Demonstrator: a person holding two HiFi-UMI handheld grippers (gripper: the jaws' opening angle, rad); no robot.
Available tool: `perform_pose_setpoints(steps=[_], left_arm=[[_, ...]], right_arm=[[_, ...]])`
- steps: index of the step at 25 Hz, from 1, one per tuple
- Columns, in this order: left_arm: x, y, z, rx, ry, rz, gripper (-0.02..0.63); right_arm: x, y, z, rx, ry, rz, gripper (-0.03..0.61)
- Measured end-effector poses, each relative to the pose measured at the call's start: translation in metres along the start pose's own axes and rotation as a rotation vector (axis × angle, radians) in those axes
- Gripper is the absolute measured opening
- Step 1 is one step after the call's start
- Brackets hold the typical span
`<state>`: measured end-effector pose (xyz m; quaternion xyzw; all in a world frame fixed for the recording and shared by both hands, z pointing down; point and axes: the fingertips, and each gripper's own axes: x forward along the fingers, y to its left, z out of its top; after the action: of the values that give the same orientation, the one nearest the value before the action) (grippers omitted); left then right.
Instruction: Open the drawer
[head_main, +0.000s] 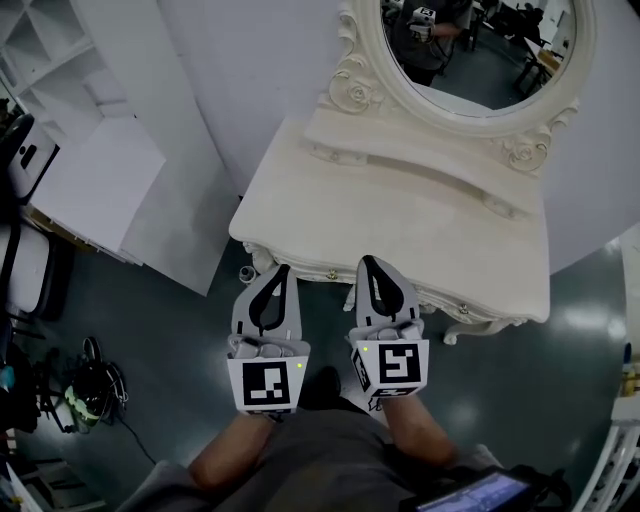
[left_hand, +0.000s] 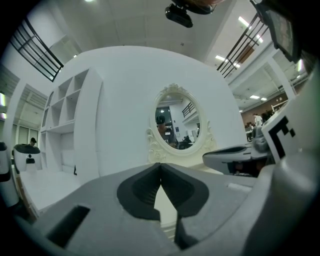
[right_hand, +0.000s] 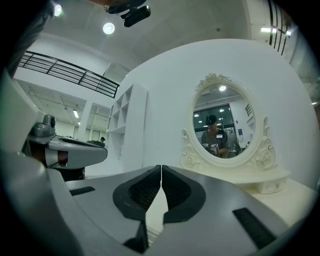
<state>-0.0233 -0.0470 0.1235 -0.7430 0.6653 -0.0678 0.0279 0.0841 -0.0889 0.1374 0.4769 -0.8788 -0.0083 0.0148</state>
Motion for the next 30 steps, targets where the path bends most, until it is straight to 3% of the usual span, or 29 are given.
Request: perform_pose_setpoints(steps=[9, 14, 24, 30], left_arm=[[0.033, 0.039, 0.004, -0.010, -0.037, -0.050, 0.015], [0.046, 0.053, -0.024, -0.051, 0.018, -0.121, 0.015], [0.054, 0.060, -0.129, -0.137, 0.189, -0.199, 0.015], [0.051, 0.053, -0.182, -0.132, 0.263, -0.224, 0.015]], right_arm=[[0.037, 0.004, 0.003, -0.036, 0.002, -0.071, 0.015], [0.053, 0.018, -0.021, -0.032, 0.073, -0.108, 0.015], [0.053, 0.040, -0.140, 0.026, 0.292, -0.173, 0.015], [0.039, 0.047, -0.216, 0.052, 0.413, -0.188, 0.015]])
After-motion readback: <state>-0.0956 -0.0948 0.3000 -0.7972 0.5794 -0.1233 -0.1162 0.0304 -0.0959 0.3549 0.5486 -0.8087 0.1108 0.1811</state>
